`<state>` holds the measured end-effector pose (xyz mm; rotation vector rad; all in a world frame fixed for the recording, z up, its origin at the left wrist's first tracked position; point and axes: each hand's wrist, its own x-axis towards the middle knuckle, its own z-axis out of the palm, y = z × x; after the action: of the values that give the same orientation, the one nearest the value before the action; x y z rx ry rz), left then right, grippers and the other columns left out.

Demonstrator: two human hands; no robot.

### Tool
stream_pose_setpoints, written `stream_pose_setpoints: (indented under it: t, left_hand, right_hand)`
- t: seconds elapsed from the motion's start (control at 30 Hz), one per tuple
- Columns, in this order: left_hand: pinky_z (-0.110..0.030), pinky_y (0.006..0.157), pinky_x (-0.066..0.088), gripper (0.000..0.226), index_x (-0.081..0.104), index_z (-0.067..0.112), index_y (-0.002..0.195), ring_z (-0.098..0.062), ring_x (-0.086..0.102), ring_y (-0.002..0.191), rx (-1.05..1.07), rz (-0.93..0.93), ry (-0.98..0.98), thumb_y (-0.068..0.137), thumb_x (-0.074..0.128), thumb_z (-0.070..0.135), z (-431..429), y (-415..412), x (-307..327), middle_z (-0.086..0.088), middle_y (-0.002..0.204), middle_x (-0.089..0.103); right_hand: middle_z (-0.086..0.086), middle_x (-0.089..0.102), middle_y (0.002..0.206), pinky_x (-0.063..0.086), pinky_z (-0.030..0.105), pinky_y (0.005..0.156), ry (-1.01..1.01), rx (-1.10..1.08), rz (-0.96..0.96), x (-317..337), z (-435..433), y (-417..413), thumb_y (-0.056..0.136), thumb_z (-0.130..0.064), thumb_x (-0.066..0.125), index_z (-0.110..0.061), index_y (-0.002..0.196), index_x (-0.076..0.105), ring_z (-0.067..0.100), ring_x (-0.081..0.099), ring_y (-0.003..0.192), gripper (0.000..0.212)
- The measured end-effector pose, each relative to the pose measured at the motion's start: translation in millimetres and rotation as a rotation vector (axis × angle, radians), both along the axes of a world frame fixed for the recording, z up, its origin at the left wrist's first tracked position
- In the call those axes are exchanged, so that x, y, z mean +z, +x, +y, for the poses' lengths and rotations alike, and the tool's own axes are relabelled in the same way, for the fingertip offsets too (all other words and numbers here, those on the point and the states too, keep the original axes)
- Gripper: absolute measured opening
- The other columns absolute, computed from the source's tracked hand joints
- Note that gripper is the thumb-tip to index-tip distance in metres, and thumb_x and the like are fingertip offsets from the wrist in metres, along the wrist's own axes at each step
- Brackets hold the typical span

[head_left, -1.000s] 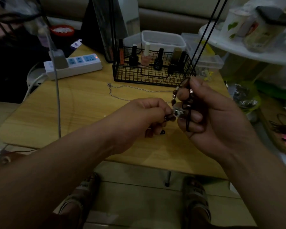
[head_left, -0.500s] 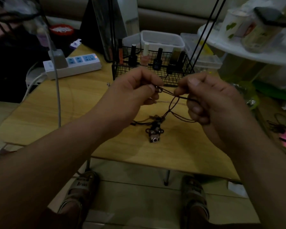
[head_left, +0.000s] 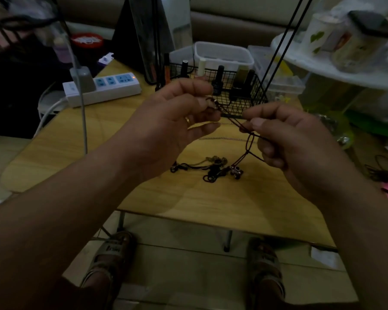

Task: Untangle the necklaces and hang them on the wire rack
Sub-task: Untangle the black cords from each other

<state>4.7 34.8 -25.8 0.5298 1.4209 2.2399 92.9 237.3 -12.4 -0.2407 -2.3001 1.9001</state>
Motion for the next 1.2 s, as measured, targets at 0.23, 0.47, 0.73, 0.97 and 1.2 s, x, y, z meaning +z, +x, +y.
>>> stream_pose_setpoints:
  t: [0.23, 0.47, 0.73, 0.97, 1.2]
  left_hand:
    - [-0.035, 0.089, 0.051, 0.027, 0.063, 0.015, 0.126, -0.015, 0.068, 0.101, 0.015, 0.128, -0.134, 0.099, 0.061, 0.01, 4.7, 3.7, 6.0, 0.002, 0.11, 0.073]
    - [-0.052, 0.111, 0.044, 0.056, 0.051, 0.013, 0.141, -0.025, 0.073, 0.112, -0.174, 0.171, -0.361, 0.085, 0.058, 0.02, 18.4, 22.9, -8.2, -0.011, 0.113, 0.077]
    - [-0.023, 0.069, 0.051, 0.011, 0.059, 0.009, 0.111, -0.007, 0.063, 0.072, -0.176, 0.327, -0.479, 0.101, 0.06, 0.003, 15.2, 29.1, -7.0, -0.001, 0.088, 0.076]
    - [-0.03, 0.057, 0.038, 0.01, 0.062, 0.01, 0.109, -0.014, 0.045, 0.061, -0.155, 0.256, -0.466, 0.103, 0.057, 0.004, 14.8, 28.4, -7.3, -0.004, 0.089, 0.077]
    - [-0.027, 0.056, 0.034, 0.012, 0.063, 0.01, 0.112, -0.012, 0.04, 0.06, -0.165, 0.202, -0.464, 0.104, 0.056, 0.005, 9.6, 26.2, -8.2, -0.005, 0.086, 0.075]
  right_hand:
    - [-0.007, 0.072, 0.079, 0.032, 0.019, 0.05, 0.139, 0.133, -0.034, 1.4, -8.0, 1.5, 0.1, -0.028, 0.061, -0.024, 0.093, 0.08, 0.002, 0.046, 0.055, 0.02]
    - [0.001, 0.059, 0.081, 0.022, 0.016, 0.042, -0.502, 0.144, -0.004, 12.9, -6.9, -4.3, 0.099, -0.026, 0.053, -0.012, 0.096, 0.068, 0.006, 0.037, 0.053, 0.021]
    - [0.001, 0.069, 0.088, 0.038, 0.023, 0.054, -0.313, 0.108, 0.031, 11.8, 1.0, -2.2, 0.097, -0.033, 0.053, -0.017, 0.102, 0.069, 0.011, 0.053, 0.064, 0.023]
    - [-0.002, 0.07, 0.099, 0.047, 0.035, 0.083, -0.166, -0.078, 0.133, 10.1, 0.3, 0.2, 0.105, -0.03, 0.05, -0.02, 0.104, 0.071, 0.016, 0.064, 0.094, 0.023]
    - [-0.005, 0.066, 0.085, 0.044, 0.026, 0.065, -0.293, -0.273, 0.221, 15.2, 8.6, -1.9, 0.108, -0.034, 0.048, -0.021, 0.107, 0.069, 0.01, 0.06, 0.074, 0.025]
